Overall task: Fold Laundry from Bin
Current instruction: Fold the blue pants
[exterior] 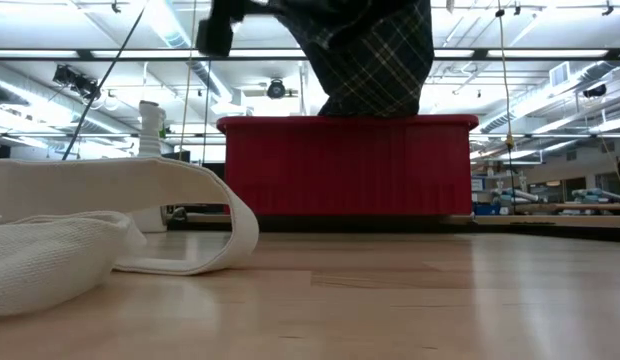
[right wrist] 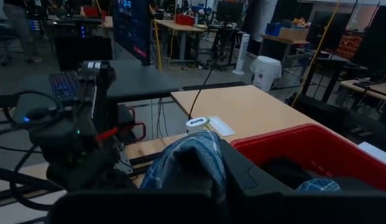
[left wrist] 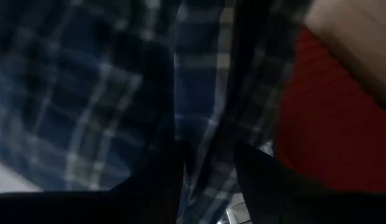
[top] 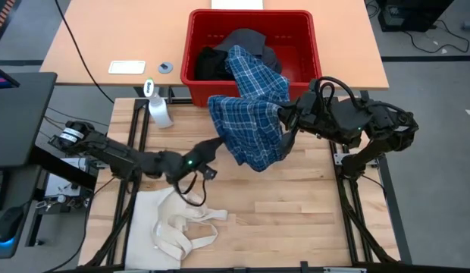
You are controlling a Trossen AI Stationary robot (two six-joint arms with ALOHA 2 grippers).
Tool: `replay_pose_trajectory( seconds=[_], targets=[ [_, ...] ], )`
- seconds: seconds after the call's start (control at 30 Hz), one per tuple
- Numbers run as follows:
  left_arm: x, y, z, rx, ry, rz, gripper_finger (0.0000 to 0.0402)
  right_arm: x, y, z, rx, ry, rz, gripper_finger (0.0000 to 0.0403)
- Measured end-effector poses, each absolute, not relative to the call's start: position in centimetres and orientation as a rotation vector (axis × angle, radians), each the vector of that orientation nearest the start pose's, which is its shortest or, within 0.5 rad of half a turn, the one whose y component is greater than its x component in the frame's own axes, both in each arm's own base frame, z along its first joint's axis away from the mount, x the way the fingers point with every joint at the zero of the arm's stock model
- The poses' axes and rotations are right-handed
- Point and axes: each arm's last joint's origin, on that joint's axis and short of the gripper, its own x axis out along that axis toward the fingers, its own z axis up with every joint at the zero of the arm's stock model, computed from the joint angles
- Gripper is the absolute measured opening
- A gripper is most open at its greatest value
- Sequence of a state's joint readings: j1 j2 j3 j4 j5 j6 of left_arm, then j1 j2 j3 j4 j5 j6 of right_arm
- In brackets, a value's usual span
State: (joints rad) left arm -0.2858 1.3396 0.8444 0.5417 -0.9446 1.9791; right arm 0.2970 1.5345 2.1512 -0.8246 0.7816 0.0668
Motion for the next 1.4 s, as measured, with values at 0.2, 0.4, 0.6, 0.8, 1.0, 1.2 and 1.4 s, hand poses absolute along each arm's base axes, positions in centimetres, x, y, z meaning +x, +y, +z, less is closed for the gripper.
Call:
replay_pose_trajectory(
  seconds=[0.2, 0.4, 0.6, 0.8, 1.0, 1.2, 1.4],
  targets=[
    [28.2, -5.8, 28.1, 1.881, 0.713, 0.304, 0.0206, 25.6, 5.7, 54.0, -0.045, 0.164, -0.488, 0.001],
    [28.2, -5.7, 28.0, 1.87, 0.737, 0.316, 0.0267, 25.7, 5.8, 54.0, -0.032, 0.163, -0.473, 0.001],
    [28.4, -5.2, 28.9, 1.863, 0.707, 0.397, 0.0266, 25.8, 5.8, 54.5, 0.019, 0.107, -0.45, 0.001],
    [28.4, -5.2, 30.2, 1.894, 0.668, 0.493, 0.023, 25.9, 6.3, 55.5, 0.09, 0.012, -0.381, 0.001],
    [27.9, -6.6, 31.4, 1.993, 0.606, 0.529, 0.0188, 25.9, 7.2, 56.3, 0.186, -0.074, -0.273, 0.001],
    [26.8, -9.5, 32.5, 2.165, 0.512, 0.526, 0.0168, 25.1, 9.1, 57.8, 0.16, -0.202, -0.143, 0.001],
    [25.4, -11.4, 33.9, 2.234, 0.406, 0.598, 0.0167, 24.2, 11.0, 58.6, 0.197, -0.276, 0.001, 0.001]
  ],
)
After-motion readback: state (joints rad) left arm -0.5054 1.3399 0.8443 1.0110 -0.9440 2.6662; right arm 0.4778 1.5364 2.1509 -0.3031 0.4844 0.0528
